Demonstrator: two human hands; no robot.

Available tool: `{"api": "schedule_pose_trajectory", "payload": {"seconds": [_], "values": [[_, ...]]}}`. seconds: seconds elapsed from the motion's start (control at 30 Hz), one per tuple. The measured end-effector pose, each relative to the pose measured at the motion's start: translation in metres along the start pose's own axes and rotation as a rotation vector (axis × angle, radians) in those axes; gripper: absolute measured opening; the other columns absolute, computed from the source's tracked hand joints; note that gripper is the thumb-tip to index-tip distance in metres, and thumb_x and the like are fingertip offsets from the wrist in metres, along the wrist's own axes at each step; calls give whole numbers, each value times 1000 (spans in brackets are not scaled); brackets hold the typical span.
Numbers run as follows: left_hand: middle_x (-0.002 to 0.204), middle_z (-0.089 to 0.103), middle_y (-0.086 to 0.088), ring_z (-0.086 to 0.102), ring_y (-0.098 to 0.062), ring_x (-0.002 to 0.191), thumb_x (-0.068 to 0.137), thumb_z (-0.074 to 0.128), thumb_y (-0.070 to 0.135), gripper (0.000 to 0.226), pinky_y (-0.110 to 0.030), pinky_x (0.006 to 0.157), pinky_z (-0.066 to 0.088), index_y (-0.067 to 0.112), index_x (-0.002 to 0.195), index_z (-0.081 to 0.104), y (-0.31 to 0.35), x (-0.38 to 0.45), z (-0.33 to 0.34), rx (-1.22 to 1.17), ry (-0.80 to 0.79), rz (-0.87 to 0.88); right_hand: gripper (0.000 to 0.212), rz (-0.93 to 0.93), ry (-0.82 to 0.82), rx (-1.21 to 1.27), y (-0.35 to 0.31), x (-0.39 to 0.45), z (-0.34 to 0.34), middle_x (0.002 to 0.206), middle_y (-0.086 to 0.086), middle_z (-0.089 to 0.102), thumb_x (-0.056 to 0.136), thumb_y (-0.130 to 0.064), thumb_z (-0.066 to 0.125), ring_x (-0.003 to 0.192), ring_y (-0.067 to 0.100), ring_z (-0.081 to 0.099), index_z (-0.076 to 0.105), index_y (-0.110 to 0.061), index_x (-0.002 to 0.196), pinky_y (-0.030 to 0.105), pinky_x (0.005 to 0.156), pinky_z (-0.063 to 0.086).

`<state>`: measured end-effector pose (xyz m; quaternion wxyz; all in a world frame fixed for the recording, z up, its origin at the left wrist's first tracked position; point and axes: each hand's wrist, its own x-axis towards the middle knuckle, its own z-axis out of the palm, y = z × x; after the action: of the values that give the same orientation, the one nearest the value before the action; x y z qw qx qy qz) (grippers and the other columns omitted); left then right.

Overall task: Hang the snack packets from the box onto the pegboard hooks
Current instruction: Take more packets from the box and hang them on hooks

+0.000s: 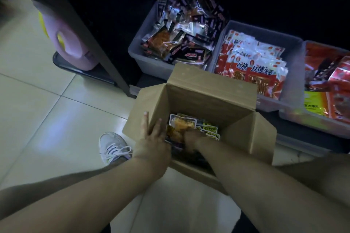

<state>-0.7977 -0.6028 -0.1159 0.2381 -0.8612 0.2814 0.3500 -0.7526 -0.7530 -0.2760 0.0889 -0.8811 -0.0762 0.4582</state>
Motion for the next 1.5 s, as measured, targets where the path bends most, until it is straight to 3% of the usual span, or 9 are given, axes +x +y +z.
{"api": "schedule_pose_trajectory", "payload": {"seconds": [0.37,0.53,0.63,0.83,1.03,1.17,1.27,1.37,1.5], "values": [[168,37,-11,2,-40,163,108,39,30,47,-80,116,-19,20,150,57,-1,-8,5,-19,94,-17,48,-17,21,89,-10,11,15,153,14,52,104,-43,51,136,35,54,53,-24,148,36,109,42],[177,10,-12,-13,-37,163,98,66,45,89,-75,119,-18,24,169,18,-14,-13,-14,-130,-16,60,59,-27,117,-28,-11,-27,-16,141,12,63,86,-25,78,127,32,63,58,-25,142,35,101,50],[179,-6,-5,-19,-34,163,82,79,65,122,-63,128,-14,28,171,4,-34,-17,-34,-389,-29,118,47,-68,153,-70,-15,-67,-56,133,15,67,89,-21,74,122,33,65,62,-20,134,33,90,51],[162,47,-3,43,-22,150,81,82,64,101,-26,113,36,25,163,38,-88,-51,-75,-1082,494,40,40,-247,309,-82,-18,-161,-128,114,9,73,92,-20,72,101,29,68,64,-24,132,36,80,53],[172,33,7,37,-19,154,35,83,93,155,-50,127,34,39,167,22,-117,-72,-81,-1570,369,68,24,-358,399,289,8,-236,-177,93,1,78,93,-20,77,74,24,77,65,-21,114,47,64,64],[159,54,0,54,-23,144,59,100,52,113,-50,123,41,32,157,47,-110,-71,-92,-1823,317,363,23,-434,425,608,25,-268,-188,93,7,81,90,-9,79,82,26,79,66,-8,109,43,70,64],[132,75,-10,75,-25,114,76,77,5,58,-37,99,62,27,130,73,-96,-71,-99,-2011,277,484,27,-459,416,744,33,-269,-190,96,11,81,89,-5,78,87,30,79,68,-1,114,39,72,64],[128,76,-15,78,-25,106,80,69,0,45,-36,94,63,26,114,83,-93,-67,-99,-2069,162,569,29,-436,386,783,37,-261,-192,100,17,80,88,-6,80,92,37,78,68,0,113,53,81,63],[134,72,-21,76,-27,106,81,72,1,49,-40,100,58,18,127,75,-98,-53,-94,-2082,121,506,14,-434,283,833,40,-251,-192,59,0,65,83,-7,84,55,11,59,74,-11,92,30,57,49]]}}
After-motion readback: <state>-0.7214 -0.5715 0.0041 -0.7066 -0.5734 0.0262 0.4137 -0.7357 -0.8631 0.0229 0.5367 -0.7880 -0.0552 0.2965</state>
